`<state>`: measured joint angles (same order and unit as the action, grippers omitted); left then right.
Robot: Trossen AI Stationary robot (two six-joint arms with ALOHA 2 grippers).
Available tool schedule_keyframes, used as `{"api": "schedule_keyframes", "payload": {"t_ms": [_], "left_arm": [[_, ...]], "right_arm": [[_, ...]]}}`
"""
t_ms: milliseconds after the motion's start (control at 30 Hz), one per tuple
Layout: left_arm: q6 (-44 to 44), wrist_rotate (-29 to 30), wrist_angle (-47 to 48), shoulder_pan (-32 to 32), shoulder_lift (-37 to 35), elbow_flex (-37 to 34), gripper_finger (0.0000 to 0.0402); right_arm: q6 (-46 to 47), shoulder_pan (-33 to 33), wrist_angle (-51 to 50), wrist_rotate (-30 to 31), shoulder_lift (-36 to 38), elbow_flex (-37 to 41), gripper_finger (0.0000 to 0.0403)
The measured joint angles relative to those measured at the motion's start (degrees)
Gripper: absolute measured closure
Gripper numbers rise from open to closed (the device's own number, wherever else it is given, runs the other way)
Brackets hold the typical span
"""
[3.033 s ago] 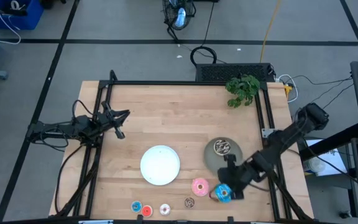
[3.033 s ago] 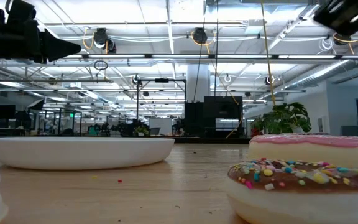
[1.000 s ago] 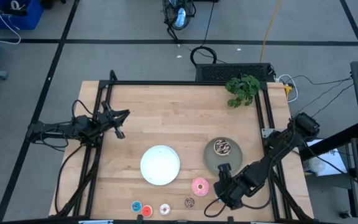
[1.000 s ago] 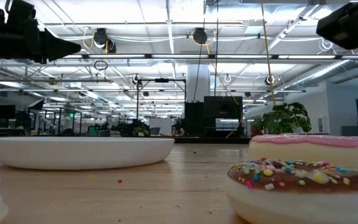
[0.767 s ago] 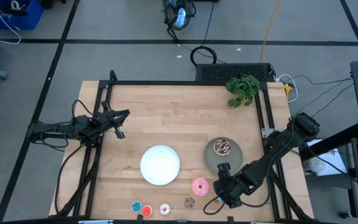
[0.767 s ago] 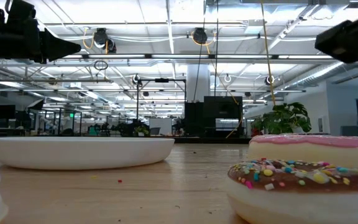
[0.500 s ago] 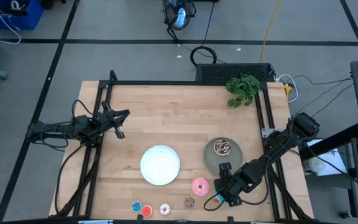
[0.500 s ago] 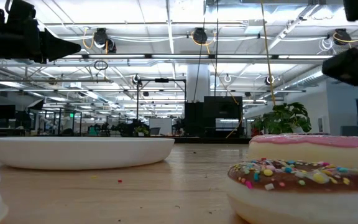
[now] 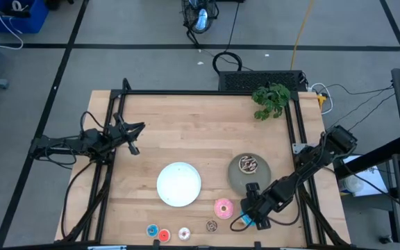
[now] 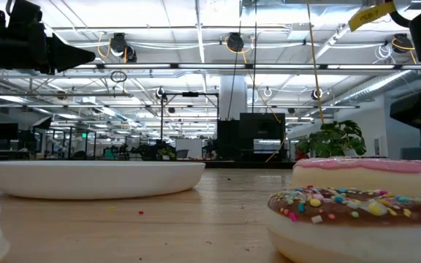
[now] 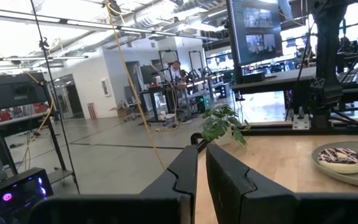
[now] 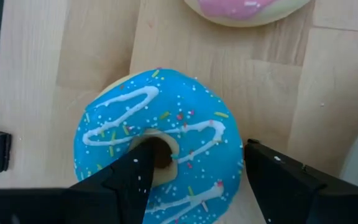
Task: Pick & Place donuts
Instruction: Put the large blue donut on the gray plate
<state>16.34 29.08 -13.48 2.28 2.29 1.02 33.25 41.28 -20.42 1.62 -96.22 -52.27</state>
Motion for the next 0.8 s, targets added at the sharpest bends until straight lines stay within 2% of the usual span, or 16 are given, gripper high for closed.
{"api": "schedule_keyframes", "payload": {"t_ms": [167, 267, 433, 533, 633, 700, 800], "left_arm": [[0.0, 0.0, 0.2, 0.0, 0.0, 0.0, 0.0360], [-0.1, 0.0, 0.2, 0.0, 0.0, 0.0, 0.0360], [-0.1, 0.0, 0.2, 0.0, 0.0, 0.0, 0.0360], [-0.1, 0.0, 0.2, 0.0, 0.0, 0.0, 0.0360], [-0.1, 0.0, 0.2, 0.0, 0.0, 0.0, 0.0360], [-0.1, 0.0, 0.3, 0.0, 0.0, 0.0, 0.0360], [-0.1, 0.0, 0.4, 0.0, 0.0, 0.0, 0.0360]], "right_arm": [[0.1, 0.0, 1.3, -0.8, 0.0, 0.8, 0.0171], [0.5, -0.6, 2.5, -4.4, 0.0, 0.8, 0.0197], [2.0, -2.5, 1.3, -9.6, -0.1, -0.3, 0.0279], [-0.3, -3.3, 1.0, -14.2, -0.1, -1.6, 0.0335], [-3.4, -3.5, -1.2, -15.2, -0.1, -4.1, 0.0383], [-5.8, -3.7, -5.0, -14.7, -0.1, -6.8, 0.0392], [-7.0, -3.7, -12.7, -11.2, -0.1, -12.1, 0.0379]]}}
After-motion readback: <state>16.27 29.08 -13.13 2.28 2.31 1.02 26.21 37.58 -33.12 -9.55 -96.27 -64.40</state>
